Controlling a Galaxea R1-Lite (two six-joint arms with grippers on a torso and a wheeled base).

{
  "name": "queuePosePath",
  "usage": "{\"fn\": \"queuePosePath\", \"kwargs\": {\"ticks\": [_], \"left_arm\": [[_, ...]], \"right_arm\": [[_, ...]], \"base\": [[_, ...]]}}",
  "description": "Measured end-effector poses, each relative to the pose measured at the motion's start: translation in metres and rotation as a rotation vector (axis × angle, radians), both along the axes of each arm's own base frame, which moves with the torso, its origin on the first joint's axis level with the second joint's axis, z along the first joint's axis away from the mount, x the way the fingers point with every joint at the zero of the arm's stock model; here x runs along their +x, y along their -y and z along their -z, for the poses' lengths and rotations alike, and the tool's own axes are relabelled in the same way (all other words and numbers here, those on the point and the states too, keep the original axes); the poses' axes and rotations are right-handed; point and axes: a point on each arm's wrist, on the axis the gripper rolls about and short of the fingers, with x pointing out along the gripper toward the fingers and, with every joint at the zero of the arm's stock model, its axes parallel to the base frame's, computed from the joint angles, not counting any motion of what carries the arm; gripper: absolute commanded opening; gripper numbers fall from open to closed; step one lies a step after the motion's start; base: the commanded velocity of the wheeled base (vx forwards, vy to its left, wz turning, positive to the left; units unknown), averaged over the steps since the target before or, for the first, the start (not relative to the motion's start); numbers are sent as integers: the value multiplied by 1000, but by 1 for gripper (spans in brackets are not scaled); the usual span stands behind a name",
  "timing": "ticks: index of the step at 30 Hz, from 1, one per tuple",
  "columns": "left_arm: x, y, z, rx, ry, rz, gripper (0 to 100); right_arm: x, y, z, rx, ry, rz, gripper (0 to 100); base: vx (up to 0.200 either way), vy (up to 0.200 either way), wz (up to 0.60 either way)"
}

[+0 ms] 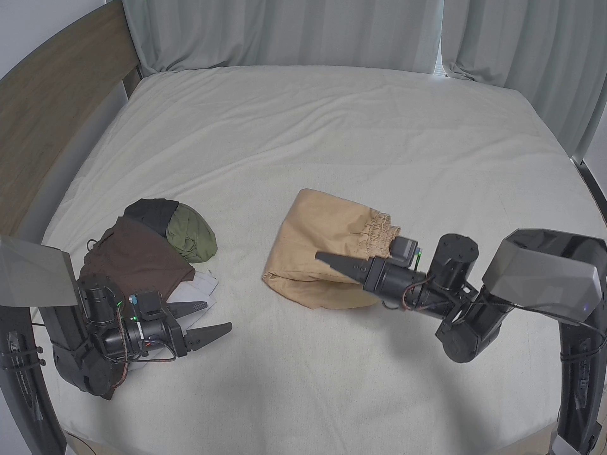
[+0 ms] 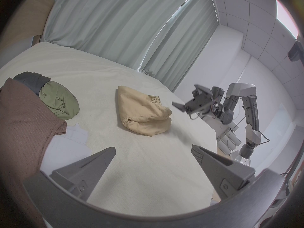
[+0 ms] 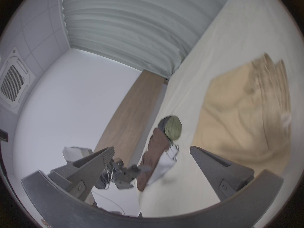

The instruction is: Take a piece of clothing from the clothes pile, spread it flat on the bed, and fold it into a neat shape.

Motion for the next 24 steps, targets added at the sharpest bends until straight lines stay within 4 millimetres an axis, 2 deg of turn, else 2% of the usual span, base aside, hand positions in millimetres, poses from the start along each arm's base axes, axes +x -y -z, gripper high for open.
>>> {"fn": "queuePosePath", "kwargs": {"ticks": [4,9,12,17,24], "left_arm": [[0,0,0,0,1,1,100],[0,0,0,0,0,1,100],[0,0,0,0,0,1,100],[0,0,0,0,-2,1,100],[-1,0,1,0,-4,1,100]], "right_arm": [[21,8,-22,50,75,41,100],[44,19,-17,61,93,85,100],[61,28,-1,52,76,121,100],[73,37,28,18,48,153,100],[68,40,75,-61,21,159,100]], "base": [[0,0,0],[0,0,0],[0,0,0],[0,0,0],[0,0,0]]}}
